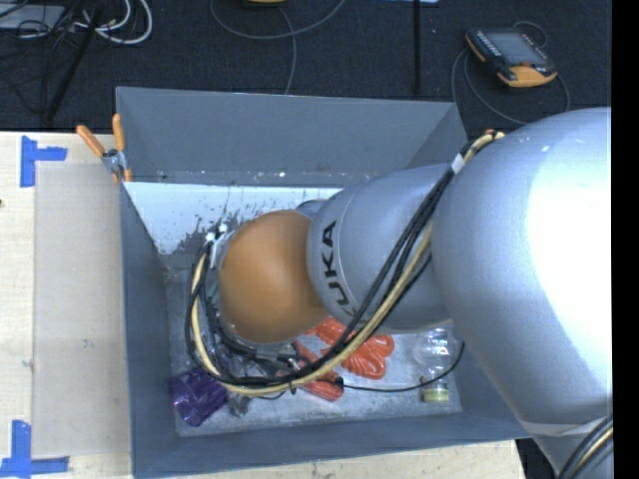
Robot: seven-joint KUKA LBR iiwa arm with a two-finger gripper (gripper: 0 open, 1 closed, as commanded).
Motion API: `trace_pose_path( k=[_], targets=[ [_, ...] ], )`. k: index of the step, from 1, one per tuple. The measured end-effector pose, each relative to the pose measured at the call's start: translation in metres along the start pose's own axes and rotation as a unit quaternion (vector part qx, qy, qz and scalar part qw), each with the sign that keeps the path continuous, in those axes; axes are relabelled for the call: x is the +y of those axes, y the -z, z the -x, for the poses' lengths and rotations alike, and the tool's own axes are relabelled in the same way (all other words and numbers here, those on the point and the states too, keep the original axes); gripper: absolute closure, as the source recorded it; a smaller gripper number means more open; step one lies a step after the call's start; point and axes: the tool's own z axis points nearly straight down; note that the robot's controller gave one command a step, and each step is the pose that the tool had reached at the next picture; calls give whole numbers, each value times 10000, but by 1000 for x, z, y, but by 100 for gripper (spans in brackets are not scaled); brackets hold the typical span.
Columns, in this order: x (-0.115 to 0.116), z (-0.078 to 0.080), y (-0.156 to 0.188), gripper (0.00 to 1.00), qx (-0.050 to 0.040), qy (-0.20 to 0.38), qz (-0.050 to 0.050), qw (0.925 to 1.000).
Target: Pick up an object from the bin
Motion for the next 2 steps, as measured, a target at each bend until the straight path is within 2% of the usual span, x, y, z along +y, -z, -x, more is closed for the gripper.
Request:
trace_pose_path(
  k=[2],
  targets=[
    [0,0,2,100,14,28,7,10000]
  ],
)
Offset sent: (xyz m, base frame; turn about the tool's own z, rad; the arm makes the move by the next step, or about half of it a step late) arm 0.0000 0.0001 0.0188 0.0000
